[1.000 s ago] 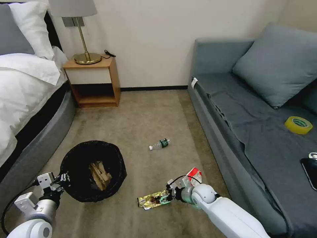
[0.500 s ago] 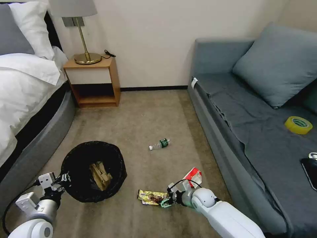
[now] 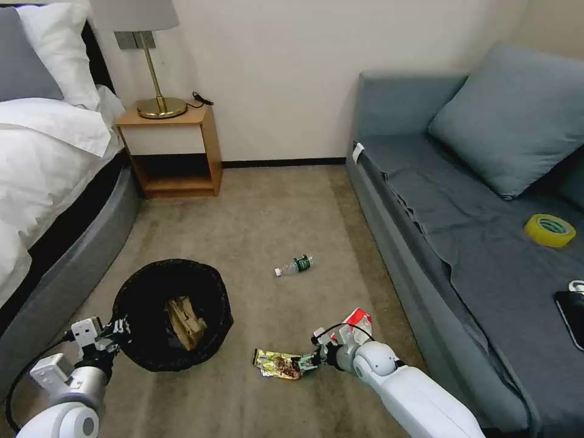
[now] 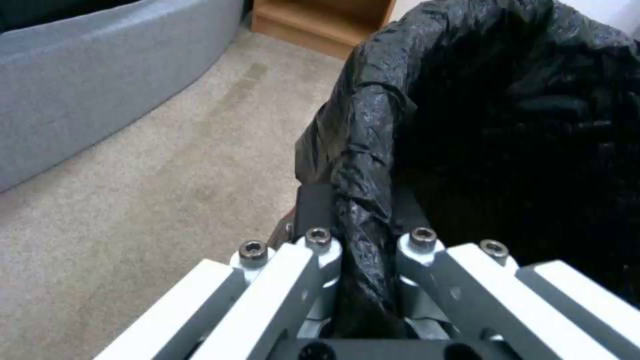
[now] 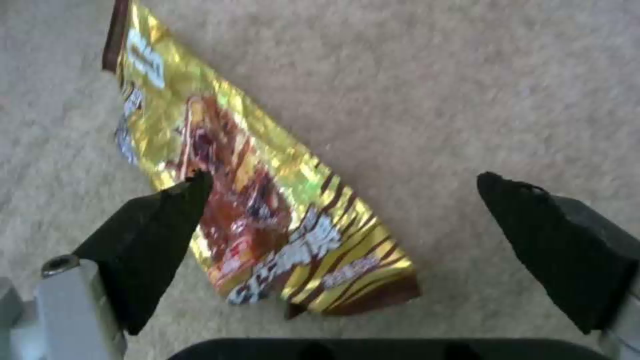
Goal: Pick up the trash bin, then pick up the garbage on the floor and place it into the trash bin.
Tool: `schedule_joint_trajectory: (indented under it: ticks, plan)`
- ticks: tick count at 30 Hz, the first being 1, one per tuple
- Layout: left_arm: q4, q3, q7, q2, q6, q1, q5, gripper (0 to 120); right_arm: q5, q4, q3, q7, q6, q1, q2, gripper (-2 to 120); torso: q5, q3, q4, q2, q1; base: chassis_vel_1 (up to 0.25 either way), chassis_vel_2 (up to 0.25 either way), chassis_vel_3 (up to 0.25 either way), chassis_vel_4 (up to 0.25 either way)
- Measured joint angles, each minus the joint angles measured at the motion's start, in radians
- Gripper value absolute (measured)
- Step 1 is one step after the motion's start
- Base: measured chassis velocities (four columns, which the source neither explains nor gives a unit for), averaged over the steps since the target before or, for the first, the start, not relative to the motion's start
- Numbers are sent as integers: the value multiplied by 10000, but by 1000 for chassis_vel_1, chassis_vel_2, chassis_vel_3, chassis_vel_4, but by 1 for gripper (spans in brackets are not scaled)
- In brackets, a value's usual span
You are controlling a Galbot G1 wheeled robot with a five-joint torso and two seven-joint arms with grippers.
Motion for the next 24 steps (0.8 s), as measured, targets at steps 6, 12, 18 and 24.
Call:
schedule_joint_trajectory:
  ticks: [6,12,18,24]
  plan:
    - [7,-50,6,33,0,-5,-5,4,-97,-3,-5,-115,32,-113,-2,100,-1,0,0,0,0,0,0,0,0]
    - [26,-52,11,27,-8,-6,-7,4,-222,89,-25,-239,59,-263,-52,100,-1,0,0,0,0,0,0,0,0]
    - [33,-56,12,27,-19,-6,-12,4,-340,93,-45,-269,102,-325,-37,100,-1,0,0,0,0,0,0,0,0]
    - [58,-70,15,30,-51,-1,-16,4,-518,51,-51,-246,225,-379,17,100,-2,0,0,0,0,0,0,0,0]
